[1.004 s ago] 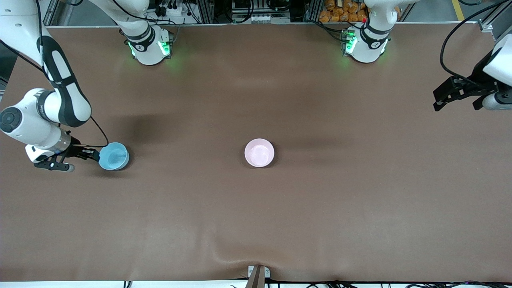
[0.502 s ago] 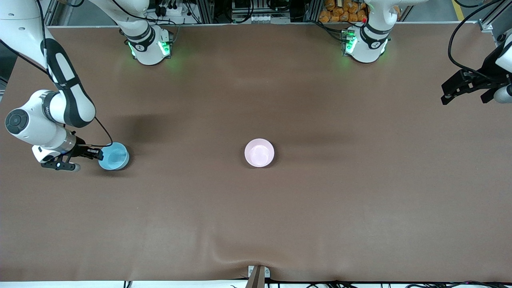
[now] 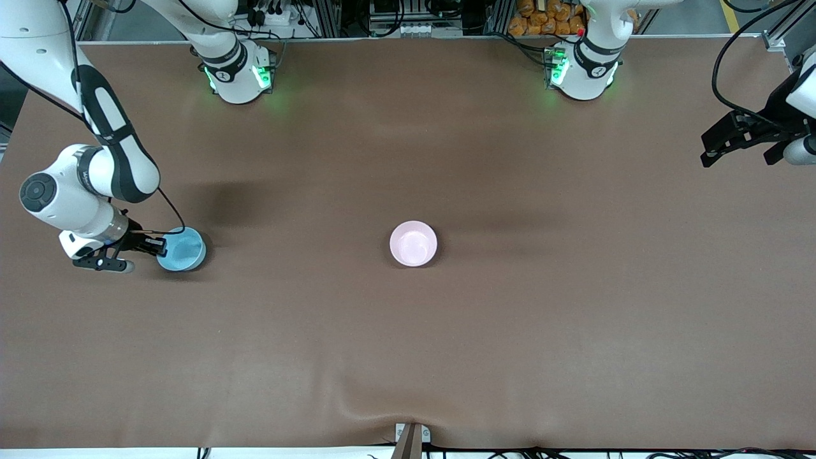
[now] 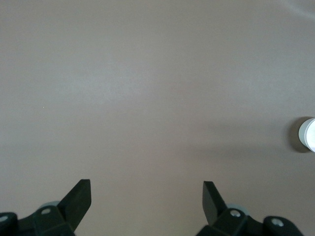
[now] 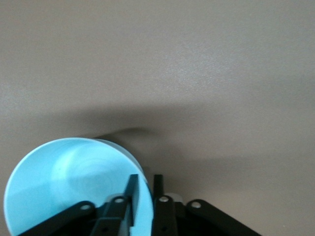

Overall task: Stack pink and blue bowls on white bowl
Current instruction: 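Grasp the light blue bowl rim with the right gripper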

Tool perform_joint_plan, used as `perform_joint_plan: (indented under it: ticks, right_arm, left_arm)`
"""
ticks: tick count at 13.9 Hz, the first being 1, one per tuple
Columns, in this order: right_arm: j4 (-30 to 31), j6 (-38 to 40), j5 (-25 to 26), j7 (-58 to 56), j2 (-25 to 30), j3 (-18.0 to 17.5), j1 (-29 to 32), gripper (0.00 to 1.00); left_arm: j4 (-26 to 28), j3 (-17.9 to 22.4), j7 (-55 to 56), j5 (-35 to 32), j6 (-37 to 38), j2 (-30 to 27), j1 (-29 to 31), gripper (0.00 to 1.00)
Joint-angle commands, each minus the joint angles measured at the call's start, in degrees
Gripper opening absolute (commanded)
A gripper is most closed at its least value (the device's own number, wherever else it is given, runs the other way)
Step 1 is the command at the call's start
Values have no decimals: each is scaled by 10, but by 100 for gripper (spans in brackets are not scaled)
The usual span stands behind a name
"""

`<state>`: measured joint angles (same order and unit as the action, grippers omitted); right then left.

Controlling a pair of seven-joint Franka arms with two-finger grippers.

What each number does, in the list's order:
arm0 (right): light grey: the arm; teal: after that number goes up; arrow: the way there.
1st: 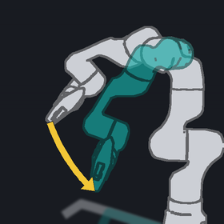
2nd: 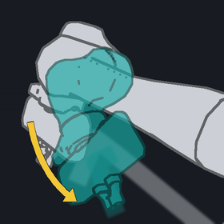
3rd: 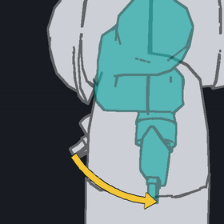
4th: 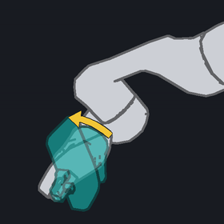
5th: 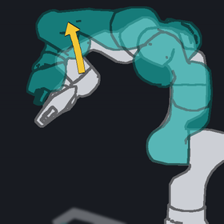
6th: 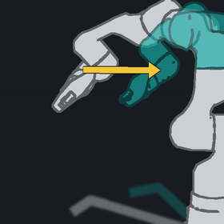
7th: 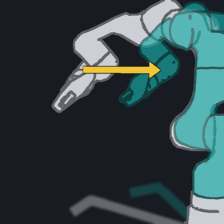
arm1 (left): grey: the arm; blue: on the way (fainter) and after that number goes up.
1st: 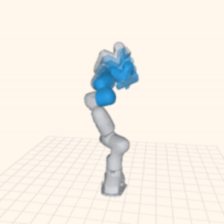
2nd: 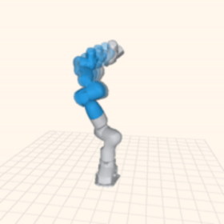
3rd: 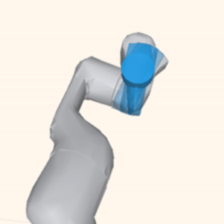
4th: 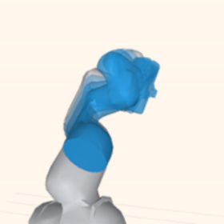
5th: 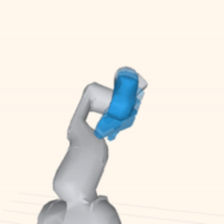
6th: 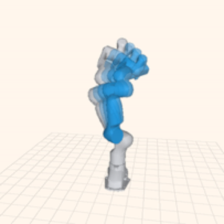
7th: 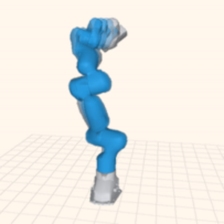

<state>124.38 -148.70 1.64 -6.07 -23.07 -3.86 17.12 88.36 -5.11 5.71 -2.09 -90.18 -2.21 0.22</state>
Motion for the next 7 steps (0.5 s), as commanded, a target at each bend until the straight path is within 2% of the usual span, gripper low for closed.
perform_joint_plan:
  ticks: [1, 4, 6, 7]
  right_arm:
    - [5, -14, -8, -7, 7, -4, -16, 0]
    - [-30, 65, -8, 49, 30, -7, -47, 0]
    - [-73, 131, -22, 123, 36, -30, -60, 0]
    - [-87, 144, -50, 154, 36, -50, -61, 0]
  left_arm:
    - [5, 5, -9, 11, -3, -8, -1, 100]
    - [5, 6, -9, 11, -8, -8, -1, 100]
    - [5, 5, -9, 10, -8, -8, -1, 100]
    - [5, 5, -10, 10, -8, -8, -1, 100]
